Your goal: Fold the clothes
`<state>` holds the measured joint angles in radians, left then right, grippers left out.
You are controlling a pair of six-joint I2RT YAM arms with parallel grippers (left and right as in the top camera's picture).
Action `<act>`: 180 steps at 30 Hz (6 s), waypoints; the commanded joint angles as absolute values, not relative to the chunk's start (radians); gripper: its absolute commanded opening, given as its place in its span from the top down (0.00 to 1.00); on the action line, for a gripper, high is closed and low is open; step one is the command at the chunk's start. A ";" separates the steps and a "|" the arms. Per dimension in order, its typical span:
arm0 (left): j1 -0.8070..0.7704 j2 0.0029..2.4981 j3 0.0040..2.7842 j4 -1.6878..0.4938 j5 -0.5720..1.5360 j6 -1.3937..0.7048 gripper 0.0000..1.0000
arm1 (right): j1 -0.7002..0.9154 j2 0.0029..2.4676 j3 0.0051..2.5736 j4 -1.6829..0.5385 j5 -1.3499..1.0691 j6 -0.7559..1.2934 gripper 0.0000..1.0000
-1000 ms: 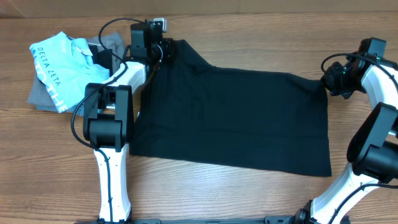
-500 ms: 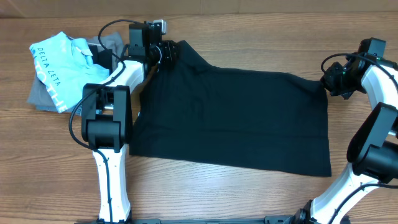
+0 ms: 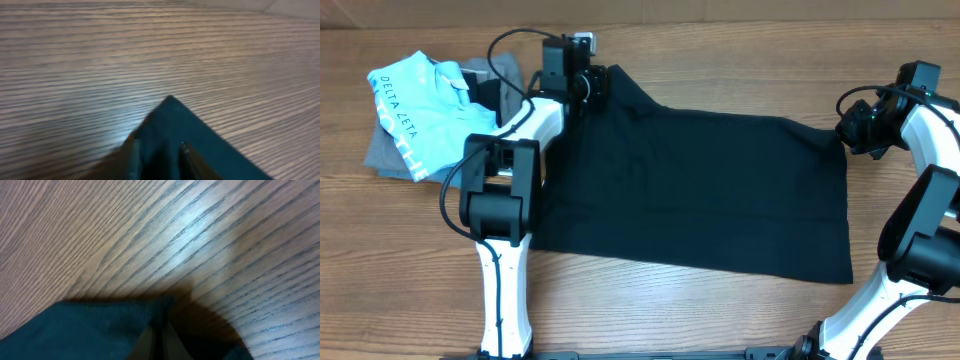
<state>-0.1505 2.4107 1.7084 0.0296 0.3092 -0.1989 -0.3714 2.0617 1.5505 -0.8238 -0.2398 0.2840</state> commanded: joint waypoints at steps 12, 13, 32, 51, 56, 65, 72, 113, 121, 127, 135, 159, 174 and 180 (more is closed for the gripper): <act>-0.119 2.304 1.733 0.062 0.465 -0.213 0.96 | -0.368 2.038 1.569 -0.827 -0.243 0.284 0.96; -0.118 2.280 1.733 0.028 0.463 -0.204 0.96 | -0.368 2.038 1.569 -0.818 -0.244 0.284 0.96; -0.226 2.216 1.733 -0.422 0.620 -0.210 0.53 | -0.369 2.038 1.569 -0.806 -0.245 0.288 0.96; -0.336 2.245 1.732 -0.464 0.203 0.154 0.41 | -0.368 2.038 1.569 -0.811 -0.249 0.288 0.96; -0.337 2.268 1.732 -0.459 0.131 0.208 0.46 | -0.368 2.038 1.568 -0.817 -0.249 0.288 0.96; -0.337 2.297 1.732 -0.412 0.123 0.263 0.48 | -0.368 2.038 1.568 -0.818 -0.248 0.288 0.96; -0.337 2.302 1.732 -0.419 0.132 0.262 0.52 | -0.369 2.038 1.568 -0.818 -0.248 0.288 0.96; -0.407 2.014 1.749 -0.932 0.172 0.063 0.83 | -0.397 2.037 1.569 -0.756 -0.263 0.288 0.96; -0.289 2.024 1.750 -0.753 0.095 0.043 0.46 | -0.397 2.037 1.569 -0.757 -0.284 0.288 0.96; -0.142 2.124 1.750 -0.567 0.423 0.044 0.47 | -0.396 2.037 1.569 -0.760 -0.290 0.288 0.96; -0.107 2.301 1.750 -0.355 0.580 0.044 0.44 | -0.396 2.037 1.569 -0.770 -0.290 0.287 0.96; -0.117 2.386 1.785 -0.263 0.649 -0.005 0.96 | -0.396 2.037 1.569 -0.791 -0.289 0.284 0.96; -0.109 2.344 1.789 -0.281 0.487 -0.012 0.41 | -0.394 2.037 1.569 -0.795 -0.289 0.284 0.96; -0.112 2.399 1.789 -0.208 0.479 -0.007 0.41 | -0.394 2.037 1.568 -0.807 -0.289 0.284 0.96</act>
